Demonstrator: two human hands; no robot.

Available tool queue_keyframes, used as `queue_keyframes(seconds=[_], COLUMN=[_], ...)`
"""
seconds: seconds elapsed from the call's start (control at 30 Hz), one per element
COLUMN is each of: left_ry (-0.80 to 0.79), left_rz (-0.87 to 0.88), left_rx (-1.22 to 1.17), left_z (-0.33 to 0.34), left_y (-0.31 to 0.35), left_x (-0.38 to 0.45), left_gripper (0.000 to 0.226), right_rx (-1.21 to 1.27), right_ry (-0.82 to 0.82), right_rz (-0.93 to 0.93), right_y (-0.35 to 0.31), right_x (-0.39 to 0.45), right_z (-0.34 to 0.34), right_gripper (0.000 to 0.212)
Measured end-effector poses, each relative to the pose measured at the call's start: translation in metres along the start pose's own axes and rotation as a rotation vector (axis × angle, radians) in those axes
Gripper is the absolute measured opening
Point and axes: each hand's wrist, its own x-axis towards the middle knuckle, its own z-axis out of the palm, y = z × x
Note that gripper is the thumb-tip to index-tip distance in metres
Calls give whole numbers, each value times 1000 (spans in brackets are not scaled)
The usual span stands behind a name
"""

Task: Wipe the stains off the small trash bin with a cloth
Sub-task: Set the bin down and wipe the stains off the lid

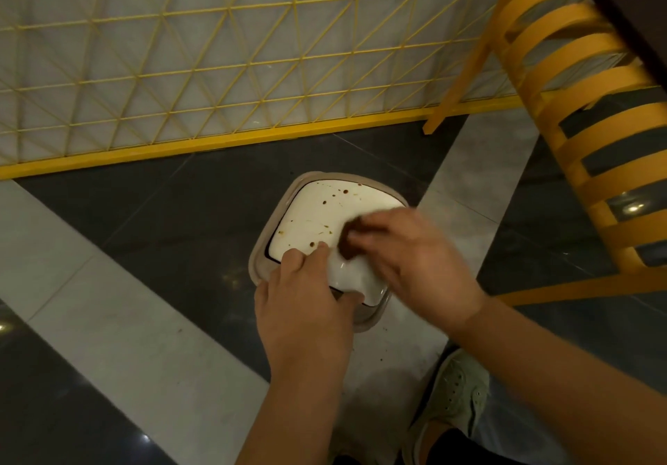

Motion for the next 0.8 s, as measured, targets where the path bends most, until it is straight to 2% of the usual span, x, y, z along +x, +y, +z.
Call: queue_keyframes(seconds=[0.1,0.17,0.3,0.33,0.4,0.47,0.53,0.6,0.67,0.77,0.8], left_ry=[8,-4,-20,-22,-6,14,9,8,5,-11,-11], left_rz=[21,20,-1,-2,8,22,23,16,13,11,10], left_rx=[20,16,2,-3,-14,1,20,-2,-19,0,3], left_z=[1,0,-1,-1,0,1,2,1,1,1,1], left_y=[-1,0,0,-1,-1,-2,-2,-2,-3,-3,-2], left_x=[0,0,0,0,0,2,2,1,1,0,0], left_gripper=[65,68,72,71,69,65,66,69,72,73,72], right_rx=[46,22,-32,-29,-18,24,75,76,64,143,168], right_ry=[-192,-172,49,83,61,-52,-116,-104,-25,161,201], right_rz=[-249,-257,146,172,44,-112,-159,-144,2,423,471], right_y=[-4,12,25,18,-1,-12,-6,12,30,30,19], right_x=[-17,-8,21,21,7,-13,-25,-26,-14,4,4], right_z=[-8,-12,-8,-4,3,3,-2,-6,-6,3,9], right_gripper=[31,27,29,28,26,30,31,26,27,29,29])
